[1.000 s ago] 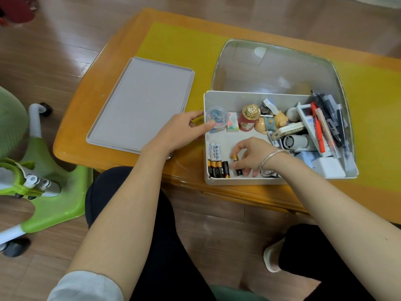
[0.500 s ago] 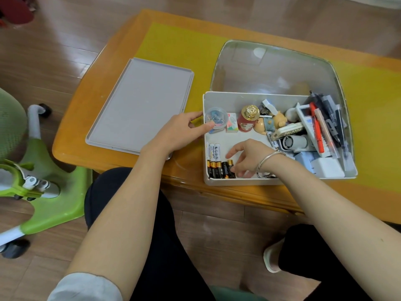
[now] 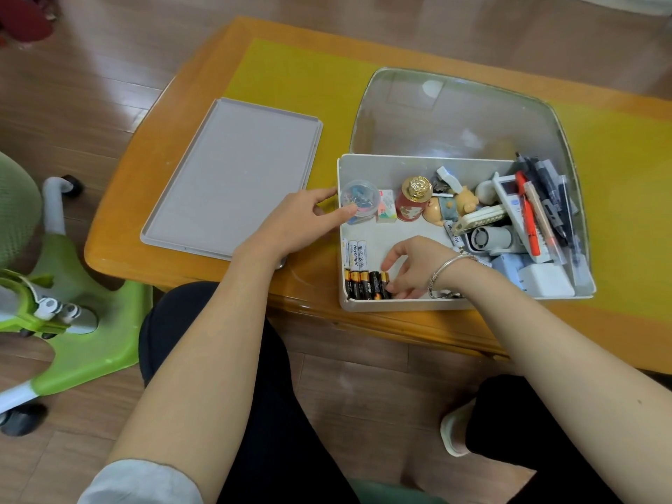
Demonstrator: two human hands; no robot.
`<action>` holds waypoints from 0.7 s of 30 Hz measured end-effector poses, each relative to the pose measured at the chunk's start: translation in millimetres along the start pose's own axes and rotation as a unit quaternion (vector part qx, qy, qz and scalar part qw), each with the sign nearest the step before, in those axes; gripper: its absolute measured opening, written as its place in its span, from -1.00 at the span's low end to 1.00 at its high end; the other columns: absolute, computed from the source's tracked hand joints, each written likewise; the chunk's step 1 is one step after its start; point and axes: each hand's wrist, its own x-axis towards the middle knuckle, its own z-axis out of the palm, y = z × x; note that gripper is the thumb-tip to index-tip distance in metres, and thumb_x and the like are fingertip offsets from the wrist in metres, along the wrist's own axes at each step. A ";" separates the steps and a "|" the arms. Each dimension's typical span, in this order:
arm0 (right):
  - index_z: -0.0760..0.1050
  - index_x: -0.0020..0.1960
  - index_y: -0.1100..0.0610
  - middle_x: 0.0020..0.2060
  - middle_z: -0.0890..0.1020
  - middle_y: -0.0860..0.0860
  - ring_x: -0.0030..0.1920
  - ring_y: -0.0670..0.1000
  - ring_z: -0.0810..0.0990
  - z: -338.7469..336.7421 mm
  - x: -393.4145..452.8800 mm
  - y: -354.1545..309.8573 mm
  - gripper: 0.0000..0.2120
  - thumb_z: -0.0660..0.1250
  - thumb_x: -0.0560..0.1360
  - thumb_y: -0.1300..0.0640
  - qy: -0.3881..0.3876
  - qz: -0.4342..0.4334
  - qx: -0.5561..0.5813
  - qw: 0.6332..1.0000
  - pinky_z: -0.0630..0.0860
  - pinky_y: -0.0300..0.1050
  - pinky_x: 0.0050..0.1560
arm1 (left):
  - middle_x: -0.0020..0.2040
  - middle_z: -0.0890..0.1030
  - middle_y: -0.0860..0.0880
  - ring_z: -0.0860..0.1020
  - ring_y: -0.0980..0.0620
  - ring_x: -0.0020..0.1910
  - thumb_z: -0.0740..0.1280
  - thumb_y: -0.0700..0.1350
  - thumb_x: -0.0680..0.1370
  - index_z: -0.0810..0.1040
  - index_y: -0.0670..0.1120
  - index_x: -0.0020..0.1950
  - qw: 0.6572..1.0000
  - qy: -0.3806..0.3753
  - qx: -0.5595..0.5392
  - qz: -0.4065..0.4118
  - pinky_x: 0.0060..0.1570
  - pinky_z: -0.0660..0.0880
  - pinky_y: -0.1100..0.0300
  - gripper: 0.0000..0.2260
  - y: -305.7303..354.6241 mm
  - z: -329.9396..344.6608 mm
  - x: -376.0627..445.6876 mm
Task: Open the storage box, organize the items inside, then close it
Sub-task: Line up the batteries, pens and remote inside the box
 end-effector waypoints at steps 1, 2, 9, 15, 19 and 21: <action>0.50 0.01 0.06 -0.25 0.69 0.15 -0.34 0.00 0.65 -0.7 -1.3 -0.2 -0.77 0.45 0.41 0.25 -0.001 -0.002 0.002 1.000 0.63 -0.14 -0.21 | -0.08 0.67 -0.01 0.62 0.06 -0.06 0.25 0.37 0.44 0.35 0.09 0.47 1.000 -0.001 -0.001 -0.001 -0.06 0.52 0.15 -0.34 0.0 -0.3 -0.1; 0.52 0.02 0.05 -0.24 0.69 0.14 -0.34 -0.01 0.65 -1.6 -2.6 -0.2 -0.75 0.44 0.41 0.28 -0.002 -0.006 0.002 1.000 0.62 -0.15 -0.22 | -0.08 0.67 -0.01 0.62 0.06 -0.06 0.25 0.37 0.44 0.35 0.09 0.47 1.000 -0.002 -0.001 -0.002 -0.07 0.52 0.17 -0.34 0.2 -0.2 -0.1; 0.56 0.17 0.00 -0.22 0.69 0.15 -0.18 0.10 0.68 -4.8 -10.0 -2.3 -0.61 0.37 0.44 0.36 -0.019 -0.044 -0.006 0.999 0.64 -0.03 -0.08 | -0.08 0.65 0.05 0.61 0.08 -0.06 0.26 0.36 0.46 0.36 0.08 0.47 1.000 0.001 0.004 0.001 -0.10 0.53 0.19 -0.35 1.9 0.1 -0.1; 0.53 0.18 0.05 -0.22 0.69 0.17 -0.19 0.11 0.68 -10.9 -13.8 -0.1 -0.68 0.36 0.48 0.31 -0.009 -0.056 0.014 0.998 0.64 -0.01 -0.09 | -0.11 0.65 0.04 0.61 0.09 -0.07 0.26 0.36 0.46 0.35 0.08 0.47 1.000 0.003 0.003 0.001 -0.17 0.46 0.29 -0.35 1.2 0.1 -0.7; 0.56 -0.03 0.05 -0.36 0.66 0.09 -0.52 -0.05 0.59 -27.7 -23.2 14.7 -0.86 0.44 0.44 0.20 0.070 -0.064 -0.020 0.995 0.54 -0.24 -0.49 | -0.10 0.66 0.03 0.61 0.08 -0.07 0.25 0.37 0.45 0.35 0.08 0.47 1.000 0.000 0.001 0.002 -0.13 0.48 0.25 -0.34 1.0 0.2 -0.4; 0.56 -0.13 0.06 -0.37 0.63 0.04 -0.54 -0.05 0.55 -35.5 -27.9 24.5 -0.89 0.47 0.40 0.18 0.088 -0.057 -0.075 0.992 0.43 -0.36 -0.56 | -0.09 0.66 0.05 0.61 0.10 -0.07 0.25 0.38 0.44 0.35 0.09 0.46 1.000 0.001 0.001 0.001 -0.18 0.47 0.27 -0.34 0.7 1.1 -0.2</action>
